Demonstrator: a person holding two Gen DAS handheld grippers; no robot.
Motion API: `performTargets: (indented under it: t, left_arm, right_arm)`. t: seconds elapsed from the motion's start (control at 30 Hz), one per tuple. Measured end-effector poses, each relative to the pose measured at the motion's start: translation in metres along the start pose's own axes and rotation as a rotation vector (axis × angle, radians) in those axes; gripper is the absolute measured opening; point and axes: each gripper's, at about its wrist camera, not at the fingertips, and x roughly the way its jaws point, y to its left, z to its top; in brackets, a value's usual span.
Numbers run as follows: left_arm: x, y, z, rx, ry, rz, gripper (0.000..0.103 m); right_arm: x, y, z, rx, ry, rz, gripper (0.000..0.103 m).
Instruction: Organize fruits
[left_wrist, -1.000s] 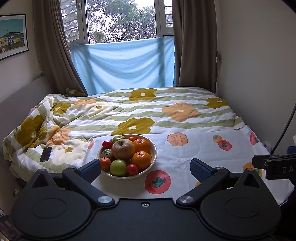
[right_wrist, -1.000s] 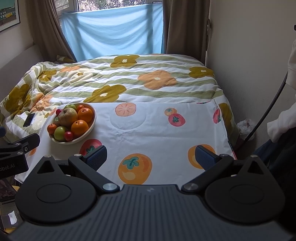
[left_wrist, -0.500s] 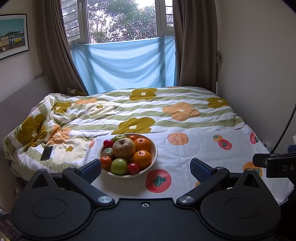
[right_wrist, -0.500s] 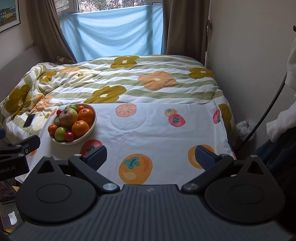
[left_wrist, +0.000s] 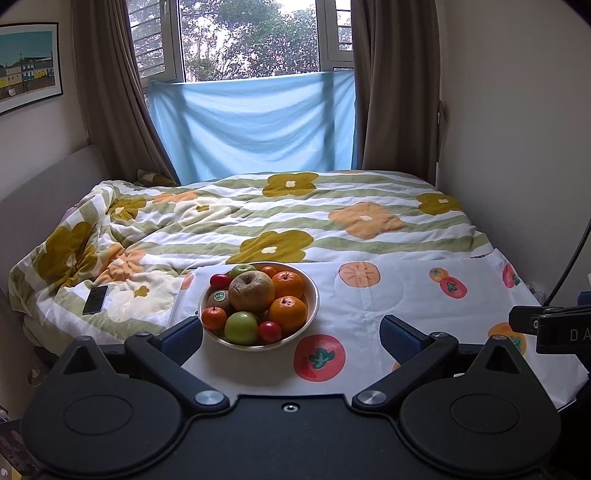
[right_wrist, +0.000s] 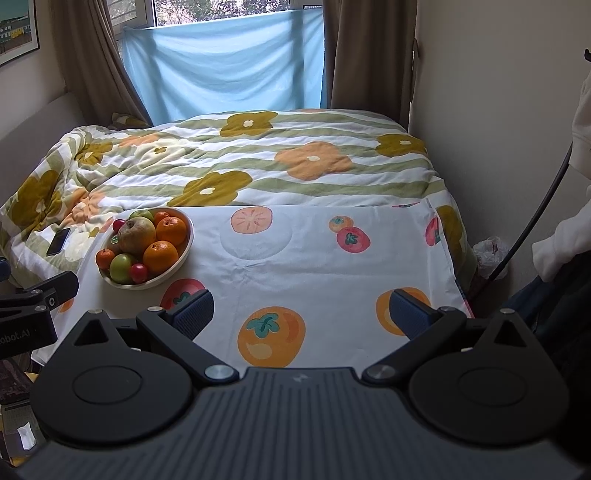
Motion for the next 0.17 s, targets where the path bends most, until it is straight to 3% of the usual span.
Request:
performTargets:
  t: [0.17]
  left_arm:
    - [-0.0011,-0.0003,0.001,-0.003,-0.016,-0.001,0.103]
  right_arm:
    - [-0.0001,0.0003,0.0004,0.002,0.001,0.0,0.103]
